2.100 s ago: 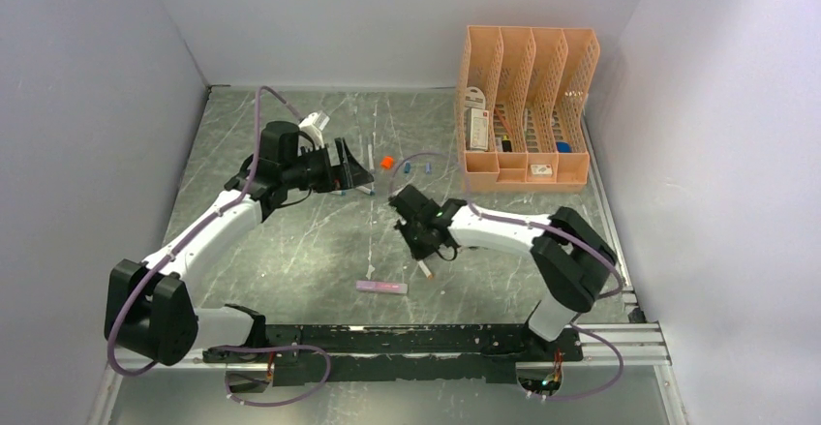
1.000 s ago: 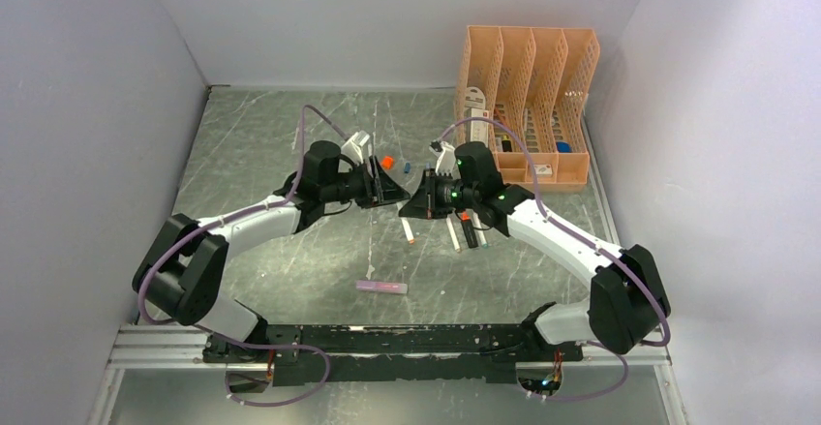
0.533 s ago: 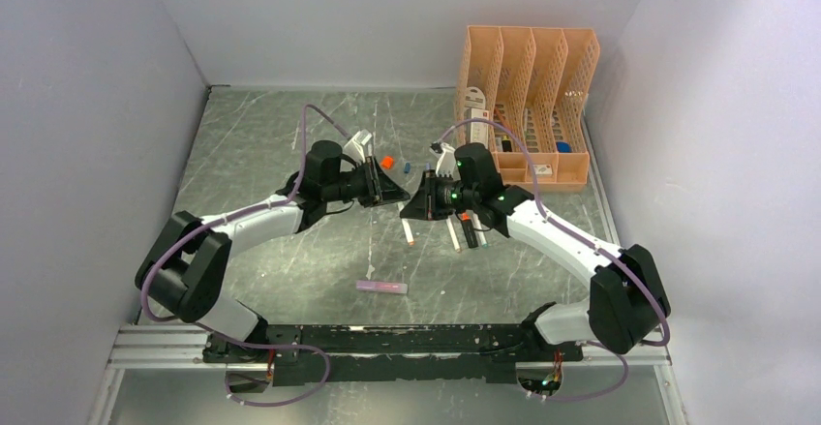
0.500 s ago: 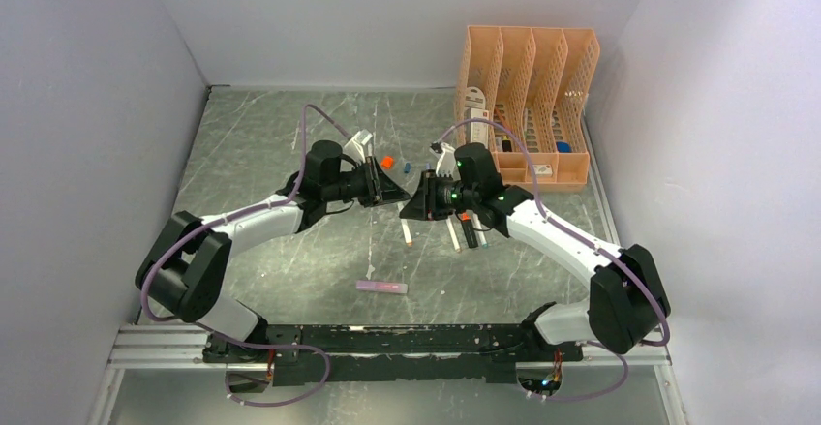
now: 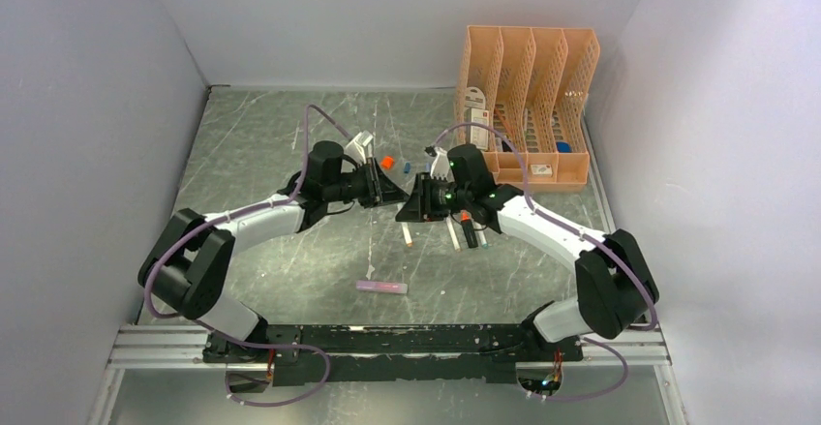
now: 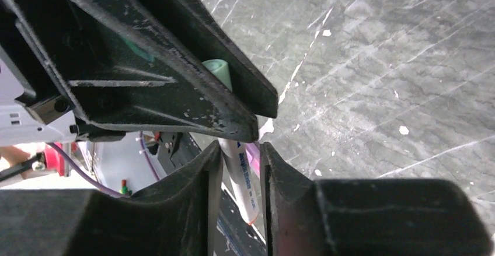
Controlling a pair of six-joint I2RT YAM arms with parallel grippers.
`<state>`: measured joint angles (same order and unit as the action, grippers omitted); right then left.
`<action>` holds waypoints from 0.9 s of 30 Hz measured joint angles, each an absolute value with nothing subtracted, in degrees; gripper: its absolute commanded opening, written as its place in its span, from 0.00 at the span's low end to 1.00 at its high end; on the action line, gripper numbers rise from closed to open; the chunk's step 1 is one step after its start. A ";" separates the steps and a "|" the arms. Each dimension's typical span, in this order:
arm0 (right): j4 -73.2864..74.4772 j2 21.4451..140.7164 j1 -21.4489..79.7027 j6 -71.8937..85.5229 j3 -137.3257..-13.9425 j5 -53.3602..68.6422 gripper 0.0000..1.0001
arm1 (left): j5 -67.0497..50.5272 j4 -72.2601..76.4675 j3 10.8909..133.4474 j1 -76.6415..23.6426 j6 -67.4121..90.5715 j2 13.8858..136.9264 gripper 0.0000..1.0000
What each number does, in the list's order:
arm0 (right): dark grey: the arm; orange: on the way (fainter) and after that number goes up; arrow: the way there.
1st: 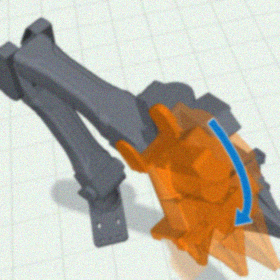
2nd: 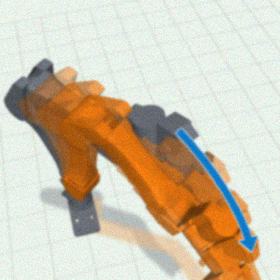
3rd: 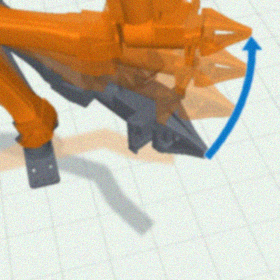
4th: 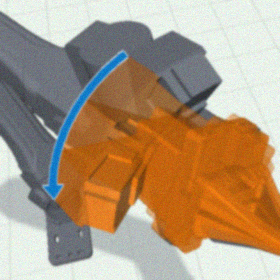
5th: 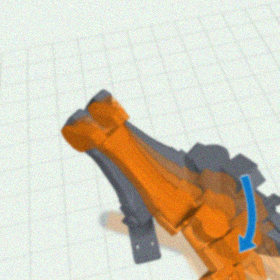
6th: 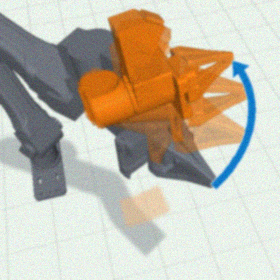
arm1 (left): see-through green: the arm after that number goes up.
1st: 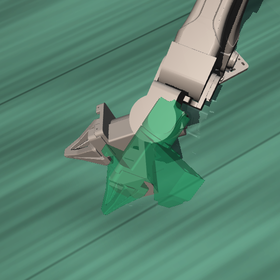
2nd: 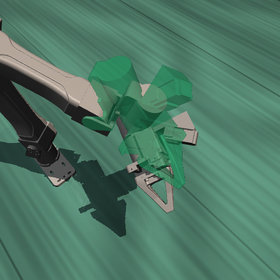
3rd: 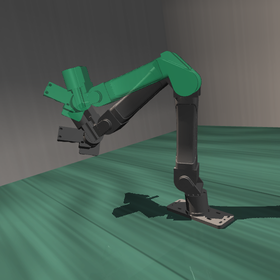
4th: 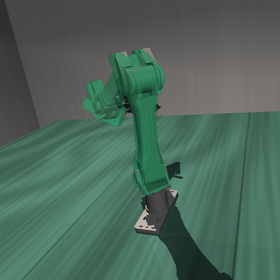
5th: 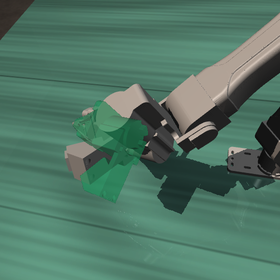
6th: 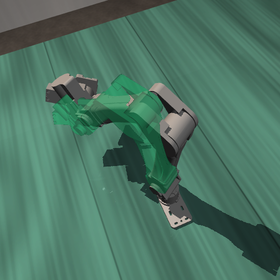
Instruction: Open the pen caps
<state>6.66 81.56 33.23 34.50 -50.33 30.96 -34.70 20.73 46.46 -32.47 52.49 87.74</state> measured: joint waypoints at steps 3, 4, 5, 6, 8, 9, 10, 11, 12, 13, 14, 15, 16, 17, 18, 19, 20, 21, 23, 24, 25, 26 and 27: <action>5.87 81.91 33.47 34.68 -50.33 31.88 0.06 | -34.52 20.67 46.72 -32.47 52.45 88.62 0.21; 5.48 81.91 33.67 34.59 -50.33 32.05 0.03 | -34.57 20.43 47.07 -32.47 52.34 88.95 0.21; 5.26 81.91 33.74 34.57 -50.30 31.83 0.01 | -34.63 20.21 47.59 -32.45 52.31 89.38 0.21; 4.97 81.91 33.80 34.63 -50.22 31.73 0.01 | -34.61 20.01 48.10 -32.45 52.23 89.71 0.21; 3.66 81.78 33.69 34.74 -49.58 31.09 0.00 | -34.63 19.16 49.43 -32.45 51.64 90.61 0.21; 2.90 81.54 33.67 34.83 -49.01 30.50 0.00 | -34.70 18.50 50.26 -32.47 51.40 91.20 0.21; 2.33 81.28 33.63 34.87 -48.47 30.13 0.00 | -34.79 17.82 51.05 -32.47 51.18 91.83 0.21; 1.52 80.75 33.54 35.00 -47.59 29.52 0.00 | -35.00 17.12 51.96 -32.47 50.96 92.62 0.21; 0.75 80.01 33.43 35.20 -46.50 28.73 0.00 | -35.27 16.43 52.99 -32.49 50.76 93.54 0.21; 0.34 79.42 33.34 35.40 -45.69 28.21 0.00 | -35.33 16.12 53.63 -32.73 50.54 94.08 0.21; -0.36 78.54 33.30 35.64 -44.53 27.51 0.00 | -35.55 15.49 54.52 -33.01 50.35 94.85 0.21; -1.08 77.56 33.26 35.97 -43.33 26.79 0.00 | -35.97 14.63 55.51 -33.26 50.15 95.66 0.21; -1.65 76.60 33.19 36.27 -42.24 26.13 0.00 | -36.34 13.98 56.40 -33.54 49.95 96.40 0.20; -2.46 75.48 33.10 36.69 -40.93 25.28 0.00 | -36.86 13.21 57.58 -33.82 49.82 97.30 0.20; -3.03 74.67 33.04 37.01 -40.07 24.60 0.00 | -37.26 12.67 58.52 -34.00 49.67 98.02 0.20; -3.77 73.67 33.01 37.41 -39.03 23.70 0.00 | -37.67 11.81 59.61 -34.15 49.54 98.74 0.20; -4.56 72.62 32.95 37.80 -38.00 22.81 0.00 | -38.24 10.74 60.97 -34.28 49.45 99.57 0.20; -5.28 71.61 32.88 38.24 -37.12 21.93 0.00 | -38.89 10.04 62.22 -34.35 49.28 100.38 0.20; -6.52 69.93 32.80 38.85 -35.75 19.94 0.00 | -40.34 8.32 65.34 -34.35 49.04 102.28 0.20; -6.00 68.95 32.75 39.05 -35.11 20.47 0.00 | -39.75 8.45 67.07 -34.24 49.15 103.37 0.20; -5.04 68.03 33.52 39.22 -33.78 21.91 0.00 | -38.59 9.17 69.34 -33.65 49.06 104.60 0.20; -3.70 67.05 34.70 39.48 -32.34 23.46 0.00 | -37.50 10.15 72.12 -32.47 49.06 106.00 0.20; -2.37 66.39 35.73 39.72 -31.14 24.77 0.00 | -36.56 11.25 74.52 -31.03 49.08 107.00 0.20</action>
<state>-2.37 66.39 35.73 39.72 -31.14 24.77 -36.56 11.25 74.52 -31.03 49.08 107.00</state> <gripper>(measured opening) 0.072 0.248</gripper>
